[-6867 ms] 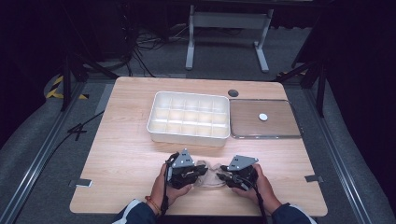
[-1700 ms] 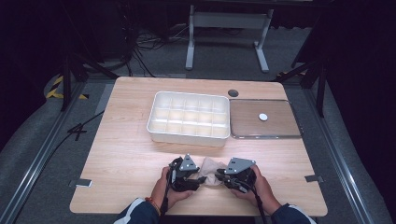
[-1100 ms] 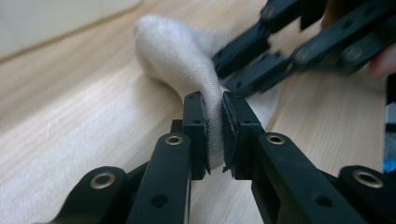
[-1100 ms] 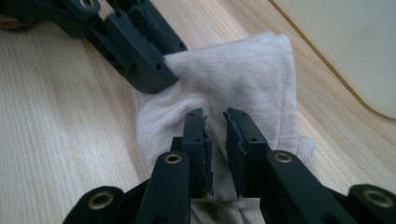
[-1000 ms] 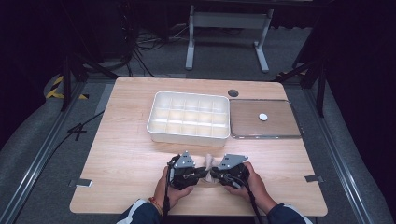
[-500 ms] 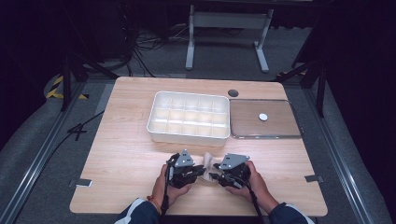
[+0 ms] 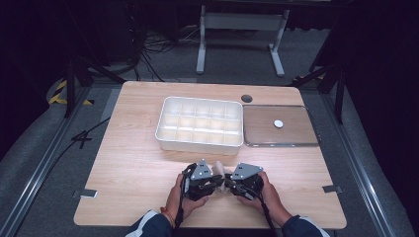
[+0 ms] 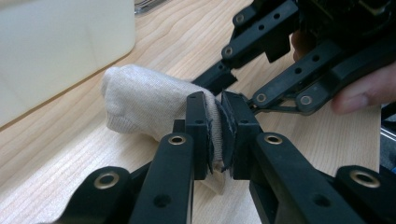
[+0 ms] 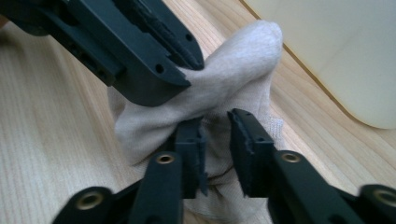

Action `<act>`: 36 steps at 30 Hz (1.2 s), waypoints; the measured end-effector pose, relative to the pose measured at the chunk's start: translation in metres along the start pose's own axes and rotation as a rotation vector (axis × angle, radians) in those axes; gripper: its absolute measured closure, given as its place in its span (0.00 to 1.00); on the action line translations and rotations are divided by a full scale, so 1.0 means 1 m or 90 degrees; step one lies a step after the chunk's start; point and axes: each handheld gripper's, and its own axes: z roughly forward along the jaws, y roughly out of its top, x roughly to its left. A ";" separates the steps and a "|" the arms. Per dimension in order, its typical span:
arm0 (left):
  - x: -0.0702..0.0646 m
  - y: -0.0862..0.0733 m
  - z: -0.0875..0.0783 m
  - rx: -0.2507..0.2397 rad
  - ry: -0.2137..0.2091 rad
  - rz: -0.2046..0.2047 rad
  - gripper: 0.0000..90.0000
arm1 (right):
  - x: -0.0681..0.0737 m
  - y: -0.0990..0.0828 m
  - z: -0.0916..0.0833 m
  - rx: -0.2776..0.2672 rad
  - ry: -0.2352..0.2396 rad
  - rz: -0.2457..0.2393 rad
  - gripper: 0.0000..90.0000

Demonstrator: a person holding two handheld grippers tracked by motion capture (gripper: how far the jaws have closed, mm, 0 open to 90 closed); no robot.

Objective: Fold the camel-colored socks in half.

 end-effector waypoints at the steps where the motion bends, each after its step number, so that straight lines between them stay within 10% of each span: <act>1: 0.000 0.000 0.000 0.000 0.000 0.000 0.91 | 0.000 0.000 0.000 0.000 0.000 0.000 0.78; 4: 0.003 -0.001 -0.003 0.005 0.005 0.002 0.91 | -0.009 -0.001 -0.009 -0.011 0.023 0.023 0.66; 9: 0.003 0.000 0.000 0.007 -0.001 -0.006 0.91 | -0.021 -0.007 -0.029 -0.021 0.026 0.046 0.78; 19: -0.009 0.010 0.019 0.006 -0.024 0.013 0.91 | -0.020 -0.014 -0.015 0.016 0.036 0.067 0.87; 23: -0.010 0.008 0.023 0.019 -0.025 0.018 0.91 | -0.024 -0.016 -0.017 0.011 0.031 0.074 0.70; 28: -0.010 0.007 0.022 0.026 -0.021 0.019 0.91 | -0.038 -0.018 -0.035 -0.025 0.038 0.095 0.73; 36: -0.014 0.008 0.031 0.026 -0.019 0.031 0.91 | -0.039 -0.026 -0.024 0.056 0.037 0.093 0.87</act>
